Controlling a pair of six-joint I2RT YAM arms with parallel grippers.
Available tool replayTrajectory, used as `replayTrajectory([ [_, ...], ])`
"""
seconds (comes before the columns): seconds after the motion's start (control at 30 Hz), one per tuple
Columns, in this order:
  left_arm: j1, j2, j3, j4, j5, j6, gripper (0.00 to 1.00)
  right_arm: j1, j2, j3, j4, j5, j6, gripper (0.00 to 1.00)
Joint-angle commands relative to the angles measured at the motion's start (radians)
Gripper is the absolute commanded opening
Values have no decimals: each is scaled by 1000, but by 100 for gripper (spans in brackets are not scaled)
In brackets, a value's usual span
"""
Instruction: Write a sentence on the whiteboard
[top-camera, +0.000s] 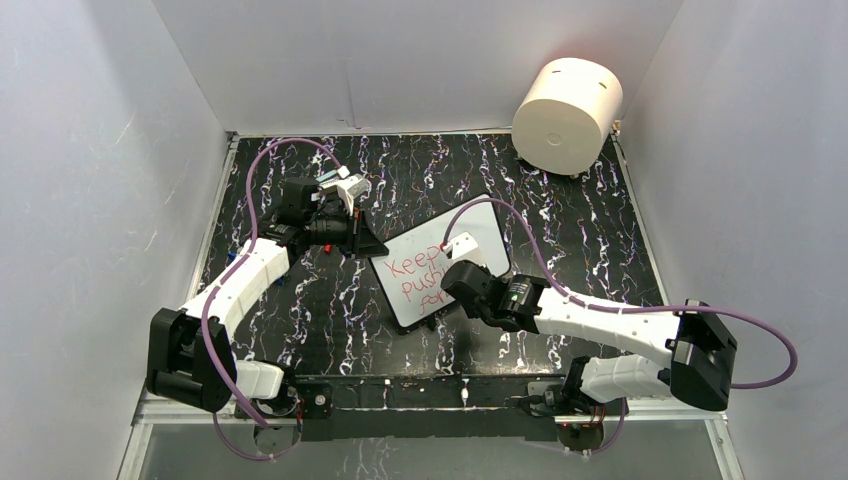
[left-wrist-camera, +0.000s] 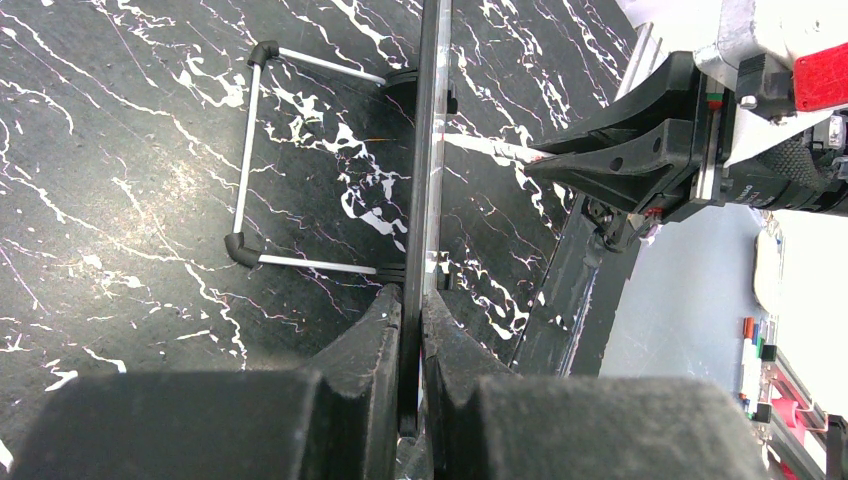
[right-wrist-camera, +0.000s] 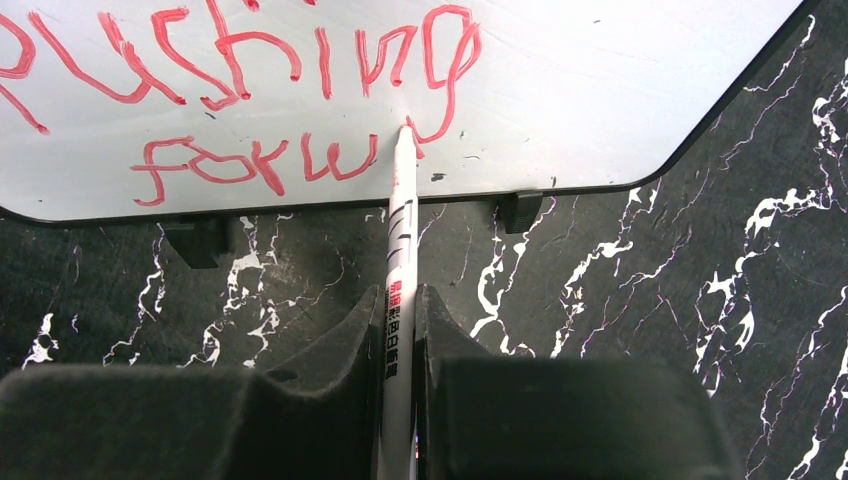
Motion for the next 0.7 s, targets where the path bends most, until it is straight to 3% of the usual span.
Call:
replayTrajectory([
  [0.0,-7,44,-13,-71,-133,29,0,-6,-1,16,48,-14,-8,0],
  [0.67,-7,45,-12,-70,-133,29,0,-7,26,-12,-22,-70,19,0],
])
